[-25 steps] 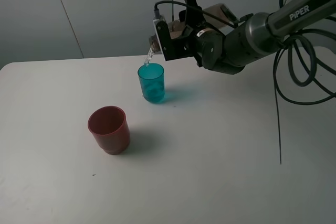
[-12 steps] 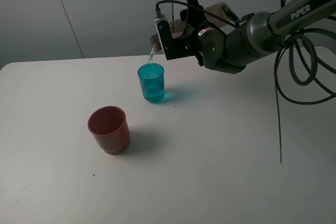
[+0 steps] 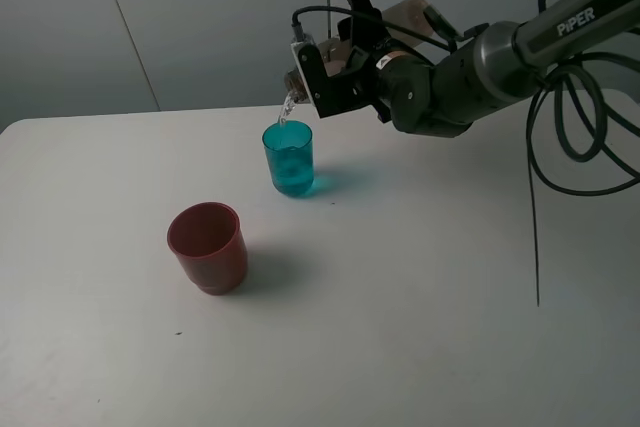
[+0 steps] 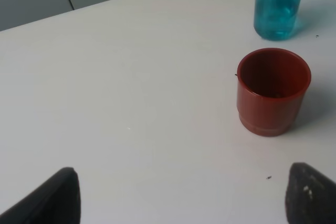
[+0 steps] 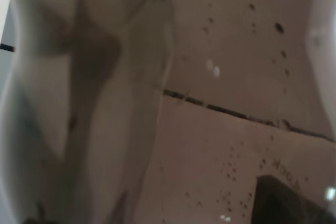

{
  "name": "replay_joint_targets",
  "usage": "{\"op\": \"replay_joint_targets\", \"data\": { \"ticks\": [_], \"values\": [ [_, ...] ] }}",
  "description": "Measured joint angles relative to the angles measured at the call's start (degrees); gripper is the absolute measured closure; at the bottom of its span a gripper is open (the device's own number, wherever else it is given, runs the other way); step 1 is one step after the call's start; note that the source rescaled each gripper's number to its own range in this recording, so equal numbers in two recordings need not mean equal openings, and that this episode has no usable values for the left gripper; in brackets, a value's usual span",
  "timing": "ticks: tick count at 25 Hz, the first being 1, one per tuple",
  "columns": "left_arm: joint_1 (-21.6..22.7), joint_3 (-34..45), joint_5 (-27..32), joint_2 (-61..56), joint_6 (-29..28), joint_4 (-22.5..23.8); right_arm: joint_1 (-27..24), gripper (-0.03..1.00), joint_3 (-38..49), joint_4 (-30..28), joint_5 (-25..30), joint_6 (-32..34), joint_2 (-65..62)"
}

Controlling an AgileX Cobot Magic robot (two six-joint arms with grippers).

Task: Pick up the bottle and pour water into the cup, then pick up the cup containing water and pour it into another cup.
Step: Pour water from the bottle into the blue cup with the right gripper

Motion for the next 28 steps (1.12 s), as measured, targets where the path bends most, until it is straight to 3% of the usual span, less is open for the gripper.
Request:
{"op": "replay_joint_targets", "data": {
  "ticks": [28],
  "values": [
    [0.0,0.0,0.0,0.0,0.0,0.0,-0.34,0.96,0.0,-3.17,2.89,0.0,0.0]
  ]
}}
